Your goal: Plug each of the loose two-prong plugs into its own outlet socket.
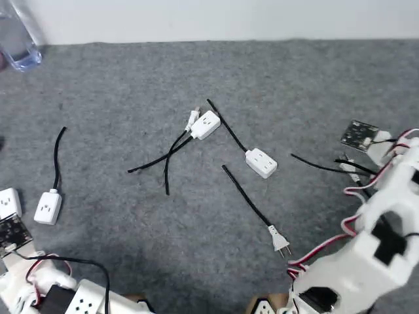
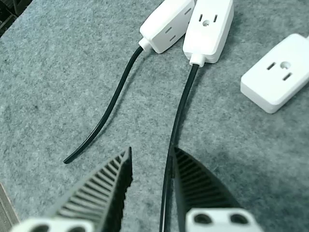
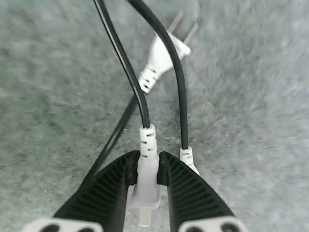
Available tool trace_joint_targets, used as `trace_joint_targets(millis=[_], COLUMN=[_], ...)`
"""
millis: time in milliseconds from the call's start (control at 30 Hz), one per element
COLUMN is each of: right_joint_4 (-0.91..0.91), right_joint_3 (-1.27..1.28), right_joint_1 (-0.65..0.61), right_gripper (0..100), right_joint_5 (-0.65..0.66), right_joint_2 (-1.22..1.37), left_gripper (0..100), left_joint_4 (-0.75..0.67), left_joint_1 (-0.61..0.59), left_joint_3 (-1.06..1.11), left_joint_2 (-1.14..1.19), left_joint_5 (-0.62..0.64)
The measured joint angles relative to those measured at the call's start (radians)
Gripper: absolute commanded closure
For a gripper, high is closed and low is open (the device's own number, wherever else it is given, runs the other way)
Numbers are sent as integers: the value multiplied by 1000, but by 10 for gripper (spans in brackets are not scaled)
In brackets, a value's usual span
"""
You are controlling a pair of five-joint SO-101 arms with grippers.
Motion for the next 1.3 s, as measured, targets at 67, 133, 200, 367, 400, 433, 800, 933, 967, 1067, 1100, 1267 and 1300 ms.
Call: trace_joint_targets(millis=[67, 133, 200, 367, 400, 433, 800, 933, 967, 1067, 1100, 1267, 1300], right_joint_4=[-2, -2, -2, -2, -2, -2, -2, 37, 64, 163, 198, 431, 474], right_joint_3=[-63, -109, -150, -206, -207, -209, -209, -209, -209, -209, -209, -209, -209], right_joint_1=[21, 38, 49, 49, 49, 49, 49, 49, 49, 32, 23, -43, -57], right_gripper=[988, 988, 988, 984, 983, 983, 795, 638, 640, 688, 704, 721, 721], right_joint_5=[0, 0, -9, -87, -103, -115, -166, -166, -166, -166, -167, -167, -167], right_joint_2=[92, 170, 229, 261, 261, 261, 261, 245, 229, 152, 127, 23, 8], left_gripper=[878, 878, 878, 878, 878, 878, 878, 878, 878, 878, 878, 878, 878], left_joint_4=[0, 0, 0, 0, 0, 0, 0, 0, 0, 0, 0, 0, 0], left_joint_1=[0, 0, 0, 0, 0, 0, 0, 0, 0, 0, 0, 0, 0], left_joint_3=[0, 0, 0, 0, 0, 0, 0, 0, 0, 0, 0, 0, 0], left_joint_2=[0, 0, 0, 0, 0, 0, 0, 0, 0, 0, 0, 0, 0], left_joint_5=[0, 0, 0, 0, 0, 0, 0, 0, 0, 0, 0, 0, 0])
